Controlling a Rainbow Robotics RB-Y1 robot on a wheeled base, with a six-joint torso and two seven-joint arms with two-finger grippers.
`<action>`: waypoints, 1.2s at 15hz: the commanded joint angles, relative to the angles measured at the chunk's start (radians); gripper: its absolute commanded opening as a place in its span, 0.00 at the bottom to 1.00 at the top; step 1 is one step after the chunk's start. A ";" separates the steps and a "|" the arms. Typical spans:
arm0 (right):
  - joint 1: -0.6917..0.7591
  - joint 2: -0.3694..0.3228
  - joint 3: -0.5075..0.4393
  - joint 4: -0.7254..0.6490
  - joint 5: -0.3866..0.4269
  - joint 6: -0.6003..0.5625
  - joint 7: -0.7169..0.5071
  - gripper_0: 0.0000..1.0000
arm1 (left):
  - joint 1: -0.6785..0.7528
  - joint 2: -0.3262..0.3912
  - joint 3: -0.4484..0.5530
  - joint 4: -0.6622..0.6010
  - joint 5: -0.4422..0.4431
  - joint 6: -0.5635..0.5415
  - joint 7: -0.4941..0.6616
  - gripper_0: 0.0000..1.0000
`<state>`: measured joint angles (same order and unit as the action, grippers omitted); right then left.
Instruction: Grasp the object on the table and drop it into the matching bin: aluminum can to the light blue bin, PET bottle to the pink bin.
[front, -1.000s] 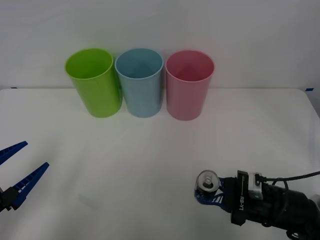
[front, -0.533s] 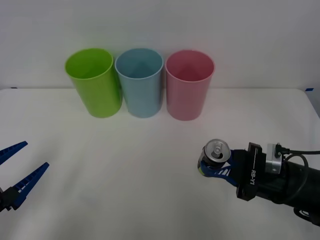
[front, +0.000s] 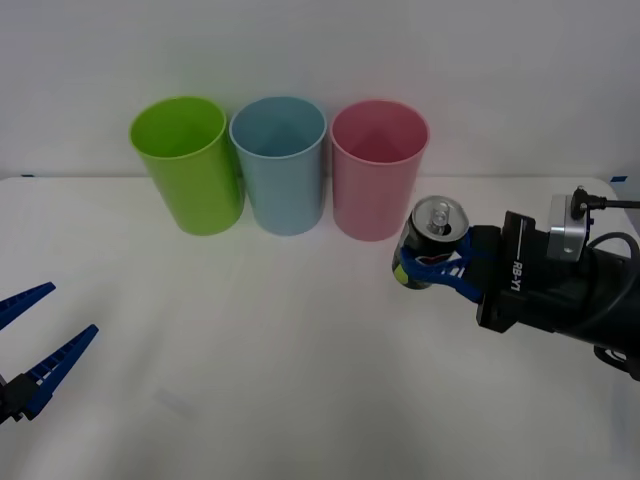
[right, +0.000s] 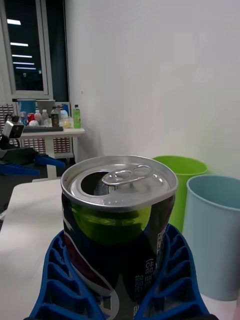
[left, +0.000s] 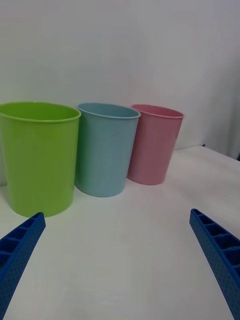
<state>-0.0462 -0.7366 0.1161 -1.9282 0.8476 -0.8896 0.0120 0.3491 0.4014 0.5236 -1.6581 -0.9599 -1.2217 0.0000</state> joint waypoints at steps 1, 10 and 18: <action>-0.086 0.000 0.023 0.000 0.008 0.063 -0.066 0.00 | 0.000 0.000 0.000 0.000 0.000 0.000 0.000 1.00; -0.514 0.155 0.120 0.316 0.123 0.112 -0.173 0.00 | 0.000 0.000 0.000 0.000 0.000 0.000 0.000 1.00; -0.822 0.381 0.105 0.695 0.352 0.112 -0.245 0.00 | 0.000 0.000 0.000 0.000 0.000 0.000 0.000 1.00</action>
<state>-0.8402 -0.3798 0.2270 -1.2751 1.1808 -0.7776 -0.2331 0.3491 0.4014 0.5236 -1.6581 -0.9599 -1.2217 0.0000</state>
